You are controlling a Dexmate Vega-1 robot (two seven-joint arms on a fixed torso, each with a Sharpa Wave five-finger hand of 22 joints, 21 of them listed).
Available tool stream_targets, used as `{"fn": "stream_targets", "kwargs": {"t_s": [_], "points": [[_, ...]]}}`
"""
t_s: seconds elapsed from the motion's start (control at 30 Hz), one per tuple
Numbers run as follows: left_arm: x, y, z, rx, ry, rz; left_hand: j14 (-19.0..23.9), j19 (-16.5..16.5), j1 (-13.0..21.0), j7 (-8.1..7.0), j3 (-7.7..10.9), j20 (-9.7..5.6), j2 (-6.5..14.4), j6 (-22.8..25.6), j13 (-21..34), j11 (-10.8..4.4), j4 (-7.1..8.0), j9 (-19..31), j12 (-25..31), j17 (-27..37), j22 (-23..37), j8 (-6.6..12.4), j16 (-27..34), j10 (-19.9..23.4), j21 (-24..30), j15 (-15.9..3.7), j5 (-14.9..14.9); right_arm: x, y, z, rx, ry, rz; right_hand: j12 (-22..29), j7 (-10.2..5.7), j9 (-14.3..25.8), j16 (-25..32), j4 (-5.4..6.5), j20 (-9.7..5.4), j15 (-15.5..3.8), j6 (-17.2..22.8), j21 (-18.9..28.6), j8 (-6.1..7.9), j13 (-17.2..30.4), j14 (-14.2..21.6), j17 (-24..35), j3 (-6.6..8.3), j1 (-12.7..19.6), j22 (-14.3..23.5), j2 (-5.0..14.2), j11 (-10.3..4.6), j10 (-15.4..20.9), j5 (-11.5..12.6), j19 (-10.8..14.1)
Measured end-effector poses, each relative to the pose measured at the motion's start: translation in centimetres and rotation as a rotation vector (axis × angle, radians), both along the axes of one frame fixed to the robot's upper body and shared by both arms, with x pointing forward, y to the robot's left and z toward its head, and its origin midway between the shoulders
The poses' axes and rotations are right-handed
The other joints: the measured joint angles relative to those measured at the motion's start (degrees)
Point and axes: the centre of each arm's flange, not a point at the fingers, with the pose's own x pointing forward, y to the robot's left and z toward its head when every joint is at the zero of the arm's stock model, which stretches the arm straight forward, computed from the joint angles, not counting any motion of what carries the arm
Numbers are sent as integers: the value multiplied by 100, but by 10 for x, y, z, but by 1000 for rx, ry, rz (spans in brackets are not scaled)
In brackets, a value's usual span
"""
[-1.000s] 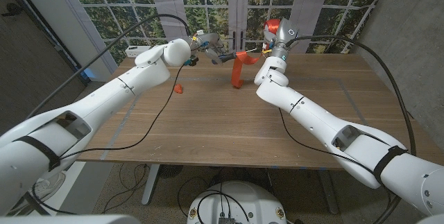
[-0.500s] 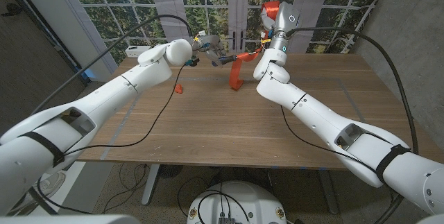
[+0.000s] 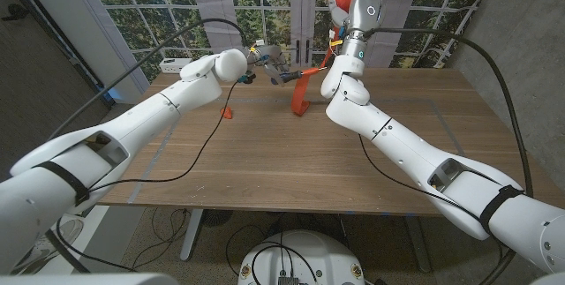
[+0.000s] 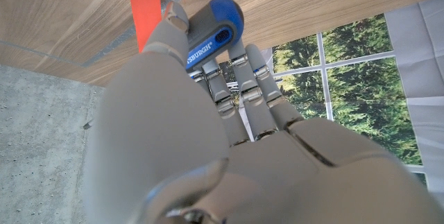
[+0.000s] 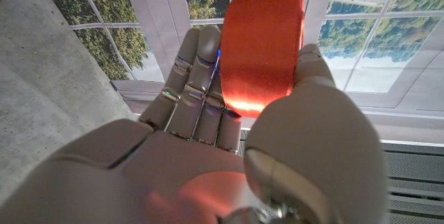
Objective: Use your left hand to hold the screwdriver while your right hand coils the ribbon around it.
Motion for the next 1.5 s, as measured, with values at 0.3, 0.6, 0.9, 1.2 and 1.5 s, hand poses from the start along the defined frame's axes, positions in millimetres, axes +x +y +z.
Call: {"fn": "stream_targets", "kwargs": {"t_s": [0.3, 0.6, 0.9, 1.2, 1.5], "points": [[4, -2, 3, 1, -9, 0, -1, -9, -2, 0, 17, 9, 2, 0, 1, 0, -17, 1, -1, 0, -2, 15, -22, 0, 0, -1, 0, -14, 6, 8, -20, -52, 8, -21, -22, 25, 0, 0, 0, -20, -21, 0, -49, 0, -19, -49, 0, 0, 0, 0, -21, -21, 0, 0], [11, -1, 6, -9, -17, 14, -1, -8, -6, 0, 18, 10, 6, 0, 3, 0, -17, 8, -19, 0, -4, 20, -40, 0, 3, -1, -1, -31, 5, 7, -32, -94, -14, -45, -22, 45, 0, -1, 0, -21, -21, 22, -88, 1, -18, -63, -1, 0, 1, 0, -20, -21, 0, 1], [13, 1, 10, -16, -35, 30, -1, -61, -6, 0, 18, -1, 6, 0, 5, 0, -17, 10, -34, 0, 1, 21, -84, 0, 50, -1, -11, -48, -5, -7, 6, -106, -12, -35, -6, 57, 0, -3, 0, -31, -8, 27, -93, 2, -8, -80, -3, 0, 1, 0, -1, 0, -44, 1], [17, 1, 13, -40, -52, 50, -1, -61, -6, 0, 20, 0, 6, 0, 162, -1, -18, 12, -67, 0, 1, 16, -89, 0, 50, -2, -23, -69, -12, -27, 30, -136, -31, -35, 15, 82, 23, -8, 0, -32, 12, 62, -111, 2, -8, -73, -8, 0, 1, 0, 11, 13, -44, 1], [19, -1, 16, -78, -79, 64, -1, -70, -5, 0, 45, 8, 5, 1, 163, -1, -41, 35, -89, 0, -2, -33, -132, 0, 88, -2, -9, -88, -12, -49, 39, -147, -26, -36, 34, 117, 68, -8, 0, -39, 31, 84, -133, 2, -1, -47, -8, 29, 1, -29, 10, 35, -44, 1]]}}
